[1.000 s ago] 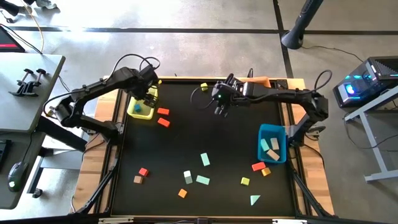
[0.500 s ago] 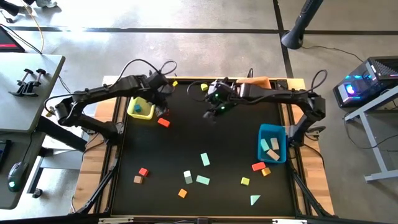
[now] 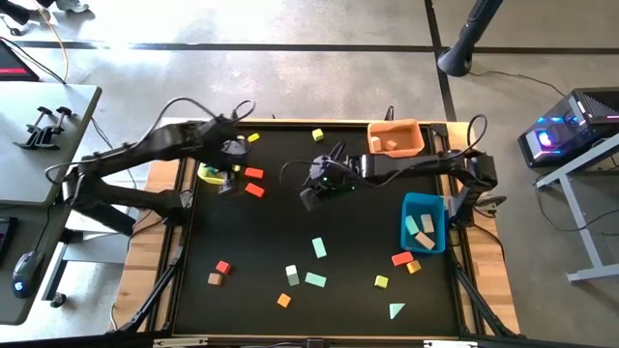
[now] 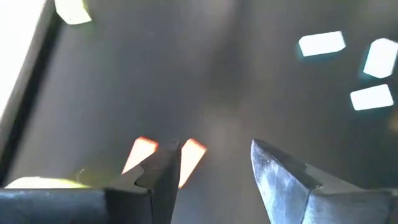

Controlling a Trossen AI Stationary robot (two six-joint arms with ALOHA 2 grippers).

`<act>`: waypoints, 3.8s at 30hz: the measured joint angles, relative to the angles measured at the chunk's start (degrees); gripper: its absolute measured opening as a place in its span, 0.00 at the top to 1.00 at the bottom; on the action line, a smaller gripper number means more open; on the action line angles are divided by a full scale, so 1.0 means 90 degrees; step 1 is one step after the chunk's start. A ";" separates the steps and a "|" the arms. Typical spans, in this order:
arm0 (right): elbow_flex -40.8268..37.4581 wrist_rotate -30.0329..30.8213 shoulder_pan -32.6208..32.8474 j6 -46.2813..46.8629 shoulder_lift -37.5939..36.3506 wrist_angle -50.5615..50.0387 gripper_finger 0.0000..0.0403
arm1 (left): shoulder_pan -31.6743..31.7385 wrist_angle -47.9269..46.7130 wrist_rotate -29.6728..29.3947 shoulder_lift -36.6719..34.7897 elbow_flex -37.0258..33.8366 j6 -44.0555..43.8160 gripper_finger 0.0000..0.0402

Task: Sort blocks by size
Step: Put the orange triangle block into the orange bin

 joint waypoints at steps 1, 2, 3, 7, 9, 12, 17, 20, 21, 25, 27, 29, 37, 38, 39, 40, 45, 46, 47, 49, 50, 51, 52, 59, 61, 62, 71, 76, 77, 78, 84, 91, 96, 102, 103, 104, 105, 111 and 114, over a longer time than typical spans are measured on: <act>-0.0005 -0.0006 -0.0031 -0.0169 -0.0038 -0.0030 0.52 | -0.0133 -0.0127 -0.0339 -0.0182 0.0000 -0.0047 0.56; -0.0005 -0.0021 -0.0077 -0.0355 -0.0109 -0.0030 0.50 | -0.0282 -0.0262 -0.0701 -0.0365 0.0000 -0.0066 0.57; -0.0005 -0.0026 -0.0129 -0.0547 -0.0208 -0.0038 0.49 | -0.0437 -0.0382 -0.1033 -0.0539 0.0000 -0.0065 0.58; -0.0002 -0.0198 -0.0267 -0.1375 -0.0651 -0.0241 0.47 | -0.1131 -0.0786 -0.1359 -0.1027 0.0003 0.0046 0.62; -0.0002 -0.0204 -0.0269 -0.1733 -0.0830 -0.0447 0.47 | -0.1480 -0.1047 -0.1029 -0.1092 0.0007 0.0145 0.63; 0.0000 -0.0200 -0.0199 -0.2195 -0.1089 -0.0838 0.47 | -0.1905 -0.1513 -0.0478 -0.1004 0.0007 0.0204 0.63; 0.0007 -0.0189 0.0053 -0.2869 -0.1173 -0.1478 0.47 | -0.2460 -0.1731 0.0246 -0.0577 0.0007 -0.0953 0.63; -0.0016 -0.0129 0.0260 -0.3010 -0.1178 -0.1789 0.47 | -0.3042 -0.1945 0.0166 -0.0226 0.0007 -0.0966 0.63; -0.0065 -0.0063 0.0334 -0.3028 -0.1180 -0.1807 0.47 | -0.3232 -0.1967 0.0136 -0.0095 0.0007 -0.0928 0.62; -0.0331 0.0428 0.0643 -0.2924 -0.1180 -0.1825 0.47 | -0.3927 -0.1960 0.0126 0.0441 0.0005 -0.1172 0.58; -0.0498 0.0576 0.0800 -0.2568 -0.1180 -0.1818 0.47 | -0.4240 -0.1850 0.0141 0.0722 -0.0019 -0.1515 0.54; -0.0707 0.0676 0.1002 -0.2308 -0.1180 -0.1811 0.47 | -0.4516 -0.1408 0.0248 0.0907 -0.0197 -0.1923 0.49; -0.1411 0.0942 0.1857 -0.1342 -0.1185 -0.1829 0.47 | -0.5638 0.0464 0.0852 0.1617 -0.1280 -0.3204 0.35; -0.1460 0.1001 0.1950 -0.1180 -0.1185 -0.1789 0.47 | -0.5756 0.0550 0.0677 0.1741 -0.1340 -0.3261 0.35; -0.1496 0.1029 0.2035 -0.1037 -0.1185 -0.1744 0.47 | -0.5869 0.0578 0.0494 0.1860 -0.1373 -0.3278 0.34; -0.1513 0.1038 0.2111 -0.0919 -0.1185 -0.1704 0.47 | -0.5972 0.0589 0.0275 0.1989 -0.1382 -0.3245 0.35; -0.1518 0.1245 0.2399 -0.0534 -0.1190 -0.1610 0.47 | -0.6305 0.1187 -0.0216 0.2418 -0.1621 -0.3044 0.35; -0.1518 0.1252 0.2429 -0.0496 -0.1190 -0.1605 0.47 | -0.6328 0.1378 -0.0198 0.2459 -0.1697 -0.3038 0.35; -0.1518 0.1254 0.2456 -0.0453 -0.1191 -0.1609 0.47 | -0.6348 0.1417 -0.0134 0.2518 -0.1780 -0.3069 0.35; -0.1517 0.1259 0.2509 -0.0377 -0.1192 -0.1598 0.47 | -0.6413 0.1334 -0.0036 0.2612 -0.1985 -0.3207 0.35; -0.1515 0.1269 0.2523 -0.0333 -0.1192 -0.1590 0.47 | -0.6435 0.1359 -0.0028 0.2626 -0.2021 -0.3259 0.35; -0.1515 0.1296 0.2536 -0.0271 -0.1192 -0.1577 0.47 | -0.6457 0.1467 -0.0030 0.2632 -0.2046 -0.3307 0.35; -0.1515 0.1329 0.2546 -0.0208 -0.1192 -0.1573 0.47 | -0.6468 0.1535 -0.0029 0.2642 -0.2083 -0.3364 0.35; -0.1511 0.1376 0.2585 0.0034 -0.1194 -0.1409 0.47 | -0.6540 0.1617 -0.0199 0.2645 -0.2292 -0.3571 0.35; -0.1511 0.1376 0.2585 0.0036 -0.1194 -0.1319 0.47 | -0.6540 0.1525 -0.0304 0.2643 -0.2267 -0.3686 0.35; -0.1508 0.1376 0.2585 0.0035 -0.1194 -0.1268 0.47 | -0.6540 0.1473 -0.0342 0.2642 -0.2253 -0.3810 0.35; -0.1506 0.1500 0.2585 0.0301 -0.1194 -0.0990 0.47 | -0.6385 0.1439 -0.0261 0.2623 -0.2166 -0.6559 0.35; -0.1506 0.1500 0.2585 0.0301 -0.1194 -0.0863 0.47 | -0.6395 0.1332 -0.0355 0.2234 -0.2169 -0.8693 0.35; -0.1506 0.1500 0.2585 0.0305 -0.1194 -0.0857 0.47 | -0.6417 0.1300 -0.0390 0.2119 -0.2168 -0.9153 0.35; -0.1506 0.1498 0.2585 0.0319 -0.1194 -0.0856 0.47 | -0.6444 0.1239 -0.0447 0.2008 -0.2169 -0.9615 0.35; -0.1506 0.1718 0.2582 0.0346 -0.1194 -0.0825 0.47 | -0.6670 0.0719 -0.0564 0.1606 -0.2303 -1.1670 0.35; -0.1503 0.1844 0.2577 0.0291 -0.1194 -0.0825 0.47 | -0.6790 0.1013 -0.0407 0.1579 -0.2665 -1.2625 0.35; -0.1503 0.1840 0.2577 0.0270 -0.1194 -0.0832 0.47 | -0.6790 0.1233 -0.0199 0.1579 -0.2705 -1.2377 0.35; -0.1503 0.1823 0.2577 0.0126 -0.1194 -0.0832 0.47 | -0.6790 0.1182 -0.0186 0.1518 -0.2705 -1.0293 0.35; -0.1503 0.1825 0.2577 0.0112 -0.1194 -0.0832 0.47 | -0.6790 0.1172 -0.0196 0.1518 -0.2705 -0.9717 0.35; -0.1503 0.1825 0.2577 0.0064 -0.1194 -0.0832 0.47 | -0.6790 0.1172 -0.0198 0.1518 -0.2705 -0.9089 0.35; -0.1503 0.1825 0.2577 0.0020 -0.1194 -0.0832 0.47 | -0.6792 0.1161 -0.0203 0.1518 -0.2705 -0.8465 0.35; -0.1503 0.1811 0.2577 0.0041 -0.1194 -0.0832 0.47 | -0.6953 0.1010 -0.0271 0.1518 -0.2705 -0.4457 0.35; -0.1503 0.1803 0.2577 0.0169 -0.1194 -0.0832 0.47 | -0.7049 0.1031 -0.0379 0.1537 -0.2705 -0.3569 0.35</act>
